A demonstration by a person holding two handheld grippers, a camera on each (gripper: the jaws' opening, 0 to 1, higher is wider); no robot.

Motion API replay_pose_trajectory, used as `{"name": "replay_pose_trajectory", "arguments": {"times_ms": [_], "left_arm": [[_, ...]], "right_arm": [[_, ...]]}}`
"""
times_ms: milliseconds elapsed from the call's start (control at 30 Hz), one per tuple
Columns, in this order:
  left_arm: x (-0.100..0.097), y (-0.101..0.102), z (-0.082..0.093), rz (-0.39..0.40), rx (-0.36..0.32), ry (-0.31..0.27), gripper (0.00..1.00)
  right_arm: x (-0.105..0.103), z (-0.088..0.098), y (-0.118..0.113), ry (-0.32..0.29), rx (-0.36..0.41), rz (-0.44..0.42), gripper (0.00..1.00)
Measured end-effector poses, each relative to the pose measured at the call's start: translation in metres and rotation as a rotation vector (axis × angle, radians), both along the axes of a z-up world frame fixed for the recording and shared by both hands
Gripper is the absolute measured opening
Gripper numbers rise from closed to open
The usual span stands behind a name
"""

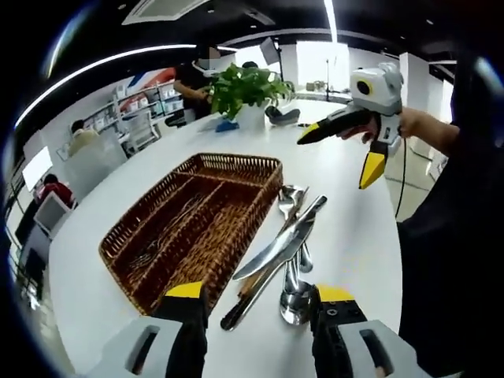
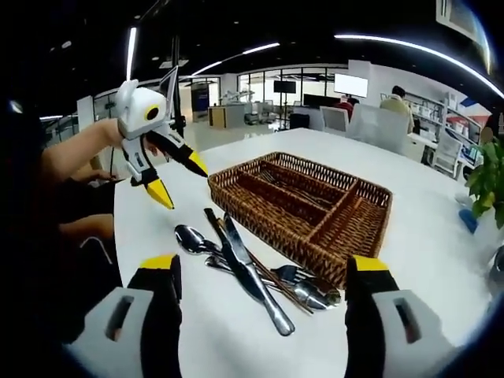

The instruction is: Arrange the knives, forks, and spoons in their matching storage slots by inserting each utensil handle-first until every utensil is classified and aligned in the correct compartment

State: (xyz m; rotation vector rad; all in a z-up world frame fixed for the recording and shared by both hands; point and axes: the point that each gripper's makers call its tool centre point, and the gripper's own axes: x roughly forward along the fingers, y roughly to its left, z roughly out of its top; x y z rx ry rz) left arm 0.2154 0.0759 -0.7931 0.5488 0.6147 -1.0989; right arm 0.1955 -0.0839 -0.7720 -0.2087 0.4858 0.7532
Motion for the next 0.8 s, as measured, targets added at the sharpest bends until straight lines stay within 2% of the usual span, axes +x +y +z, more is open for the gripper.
{"name": "replay_pose_trajectory", "arguments": {"times_ms": [267,433,667,800], "left_arm": [[0.007,-0.015,-0.008,-0.132,0.080,0.016,0.42],[0.009,-0.028,-0.014,-0.213,0.104,0.017,0.35],[0.010,-0.042,-0.024,-0.332,0.155,0.001,0.32],[0.010,-0.046,-0.034,-0.402,0.212,0.038,0.29]], "right_arm": [[-0.003,-0.005,0.001,0.016,-0.023,0.016,0.84],[-0.004,-0.007,0.000,0.021,-0.033,0.019,0.83],[-0.006,-0.009,-0.001,0.024,-0.042,0.022,0.82],[-0.008,-0.010,0.000,0.029,-0.050,0.033,0.82]]}}
